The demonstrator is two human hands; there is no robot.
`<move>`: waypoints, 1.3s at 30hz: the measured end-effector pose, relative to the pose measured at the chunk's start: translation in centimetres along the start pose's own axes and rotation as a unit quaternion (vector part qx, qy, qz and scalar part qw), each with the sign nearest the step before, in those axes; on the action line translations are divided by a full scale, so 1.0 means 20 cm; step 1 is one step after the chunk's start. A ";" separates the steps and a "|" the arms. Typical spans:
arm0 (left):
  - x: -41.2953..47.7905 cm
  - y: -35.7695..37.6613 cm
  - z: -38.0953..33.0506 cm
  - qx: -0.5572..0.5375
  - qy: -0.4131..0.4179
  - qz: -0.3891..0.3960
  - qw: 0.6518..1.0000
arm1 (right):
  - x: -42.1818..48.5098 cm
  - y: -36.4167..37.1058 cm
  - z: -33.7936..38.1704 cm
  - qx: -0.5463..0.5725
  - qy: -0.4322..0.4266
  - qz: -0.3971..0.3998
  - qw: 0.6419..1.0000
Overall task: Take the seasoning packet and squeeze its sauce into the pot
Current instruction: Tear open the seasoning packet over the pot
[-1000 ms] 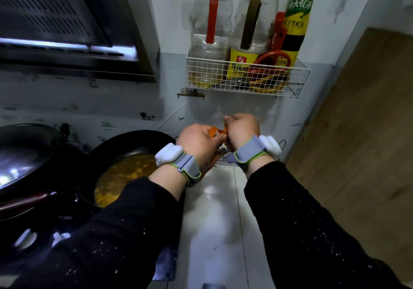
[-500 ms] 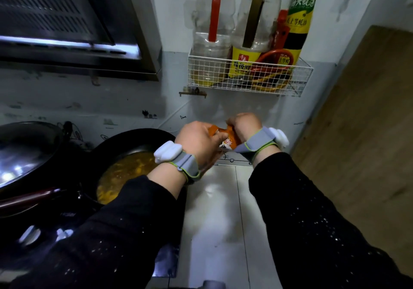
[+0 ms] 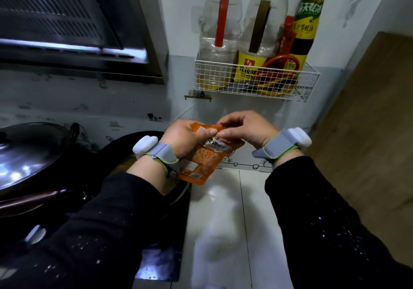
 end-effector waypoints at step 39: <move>-0.14 -0.38 0.14 -0.029 0.011 -0.157 0.987 | 0.07 0.12 0.29 0.016 -0.084 -0.116 0.990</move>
Point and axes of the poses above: each hand's wrist, its own x-axis towards the middle knuckle, its own y-axis out of the palm, z = x × y, the point moved 10 cm from there along x, towards the middle knuckle, and after that the axes turned 13 degrees about y, right-handed, at the moved point
